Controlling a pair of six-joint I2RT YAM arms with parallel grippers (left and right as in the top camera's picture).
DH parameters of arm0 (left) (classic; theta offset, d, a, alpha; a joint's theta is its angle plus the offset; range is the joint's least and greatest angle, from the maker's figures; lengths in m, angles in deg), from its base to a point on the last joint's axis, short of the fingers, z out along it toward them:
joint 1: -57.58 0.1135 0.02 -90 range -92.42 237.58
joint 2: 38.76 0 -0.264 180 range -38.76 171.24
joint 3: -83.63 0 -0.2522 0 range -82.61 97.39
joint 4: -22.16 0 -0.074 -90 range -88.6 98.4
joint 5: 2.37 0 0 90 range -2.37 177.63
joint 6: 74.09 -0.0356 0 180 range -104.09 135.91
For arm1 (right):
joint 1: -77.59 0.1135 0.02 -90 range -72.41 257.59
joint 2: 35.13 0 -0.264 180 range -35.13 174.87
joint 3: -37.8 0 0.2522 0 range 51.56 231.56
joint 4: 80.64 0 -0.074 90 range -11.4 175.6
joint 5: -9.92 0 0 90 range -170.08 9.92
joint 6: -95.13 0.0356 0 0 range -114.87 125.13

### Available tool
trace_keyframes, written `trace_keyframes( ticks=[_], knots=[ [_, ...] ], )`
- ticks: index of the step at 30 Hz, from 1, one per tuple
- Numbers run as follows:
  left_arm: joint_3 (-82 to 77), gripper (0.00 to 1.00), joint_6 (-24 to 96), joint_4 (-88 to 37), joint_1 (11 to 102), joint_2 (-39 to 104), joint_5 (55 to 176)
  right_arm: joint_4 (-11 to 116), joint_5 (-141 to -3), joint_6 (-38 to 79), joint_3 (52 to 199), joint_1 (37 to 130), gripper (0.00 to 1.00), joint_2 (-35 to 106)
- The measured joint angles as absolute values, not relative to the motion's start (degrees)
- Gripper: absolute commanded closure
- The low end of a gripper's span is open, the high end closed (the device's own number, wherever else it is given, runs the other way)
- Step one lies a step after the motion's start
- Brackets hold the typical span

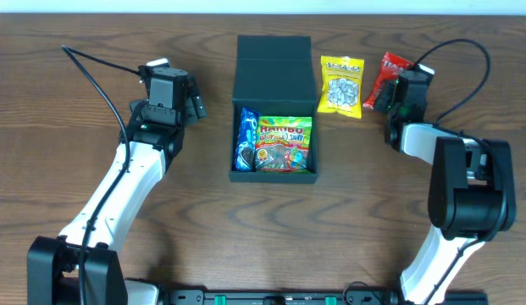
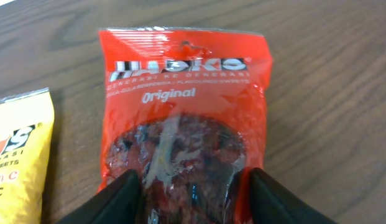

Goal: Pack container
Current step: 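Grasp the red candy bag and carry it over the box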

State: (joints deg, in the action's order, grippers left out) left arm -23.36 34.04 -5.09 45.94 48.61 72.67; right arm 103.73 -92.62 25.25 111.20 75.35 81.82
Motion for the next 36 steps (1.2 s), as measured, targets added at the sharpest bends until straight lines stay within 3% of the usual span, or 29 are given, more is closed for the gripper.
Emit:
trace_keyframes(
  ticks=[2, 4, 11, 18, 29, 36],
  knots=[
    [-23.4, 0.05, 34.0, -5.1, 45.9, 48.6, 72.7, 102.3, -92.7, 25.5, 111.8, 75.4, 0.77, 81.6],
    [-23.4, 0.05, 34.0, -5.1, 45.9, 48.6, 72.7, 100.0, -92.6, 25.4, 112.6, 75.4, 0.99, 81.2],
    [-23.4, 0.05, 34.0, -5.1, 45.9, 48.6, 72.7, 91.2, -91.3, 25.5, 113.7, 75.2, 0.99, 78.0],
    [-23.4, 0.05, 34.0, -5.0, 45.9, 48.6, 72.7, 74.6, -85.2, 24.7, 112.1, 75.2, 0.99, 68.8],
    [-23.4, 0.05, 34.0, -5.0, 45.9, 48.6, 72.7, 60.0, -76.7, 13.3, 111.5, 77.6, 0.99, 47.6],
    [-23.4, 0.05, 34.0, -5.1, 45.9, 48.6, 72.7, 58.9, -67.7, 3.5, 111.5, 84.0, 0.99, 39.1]
  ],
)
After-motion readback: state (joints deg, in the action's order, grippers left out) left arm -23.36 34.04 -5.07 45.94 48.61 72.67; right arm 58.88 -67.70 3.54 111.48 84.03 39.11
